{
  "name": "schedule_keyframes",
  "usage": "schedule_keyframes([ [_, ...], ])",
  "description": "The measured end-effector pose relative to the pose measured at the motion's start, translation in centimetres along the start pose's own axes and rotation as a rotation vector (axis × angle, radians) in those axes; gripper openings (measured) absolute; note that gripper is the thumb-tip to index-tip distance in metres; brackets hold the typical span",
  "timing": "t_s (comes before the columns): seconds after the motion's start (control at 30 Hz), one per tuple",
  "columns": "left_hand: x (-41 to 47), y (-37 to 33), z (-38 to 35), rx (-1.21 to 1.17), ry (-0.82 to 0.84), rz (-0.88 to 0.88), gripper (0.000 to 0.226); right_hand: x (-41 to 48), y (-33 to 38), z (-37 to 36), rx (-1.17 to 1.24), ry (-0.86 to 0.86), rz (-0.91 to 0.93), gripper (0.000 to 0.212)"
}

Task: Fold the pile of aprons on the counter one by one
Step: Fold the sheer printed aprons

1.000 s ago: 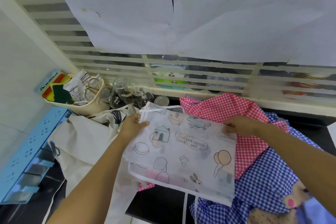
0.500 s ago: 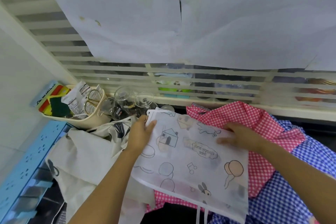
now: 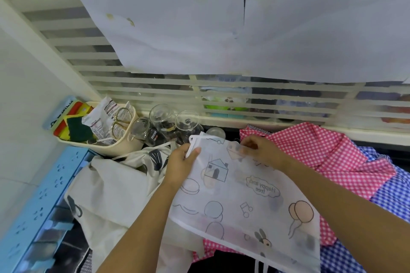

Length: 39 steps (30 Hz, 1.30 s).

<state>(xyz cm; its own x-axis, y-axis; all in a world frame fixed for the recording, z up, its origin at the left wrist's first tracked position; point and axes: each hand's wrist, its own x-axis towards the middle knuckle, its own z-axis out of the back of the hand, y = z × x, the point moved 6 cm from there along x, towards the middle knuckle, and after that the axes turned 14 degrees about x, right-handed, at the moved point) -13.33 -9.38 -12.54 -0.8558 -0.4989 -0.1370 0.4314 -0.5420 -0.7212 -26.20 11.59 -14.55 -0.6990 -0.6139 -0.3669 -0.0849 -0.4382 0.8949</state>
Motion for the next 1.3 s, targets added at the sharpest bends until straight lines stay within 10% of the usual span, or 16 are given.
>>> schedule_keyframes([
  [0.3, 0.4, 1.5, -0.6, 0.134, -0.102, 0.228, 0.024, 1.7, -0.7, -2.8, -0.249, 0.005, -0.043, 0.008],
  [0.67, -3.2, 1.3, 2.3, 0.498, -0.095, 0.167, 0.014, 0.2, -0.1, -2.5, -0.381, 0.136, -0.092, 0.055],
  [0.97, -3.0, 0.6, 1.8, 0.266, -0.219, 0.071, 0.02, -1.6, 2.0, -4.0, -0.346, 0.259, -0.073, 0.055],
  [1.13, -3.6, 0.0, 1.5, 0.053, -0.112, 0.198, 0.028, -3.9, 3.6, -1.7, -0.27, 0.202, -0.028, 0.026],
  [1.3, -4.1, 0.1, 1.6, 0.29, 0.175, 0.212, 0.047, -7.1, 3.6, 3.4, -0.127, 0.135, -0.024, 0.046],
])
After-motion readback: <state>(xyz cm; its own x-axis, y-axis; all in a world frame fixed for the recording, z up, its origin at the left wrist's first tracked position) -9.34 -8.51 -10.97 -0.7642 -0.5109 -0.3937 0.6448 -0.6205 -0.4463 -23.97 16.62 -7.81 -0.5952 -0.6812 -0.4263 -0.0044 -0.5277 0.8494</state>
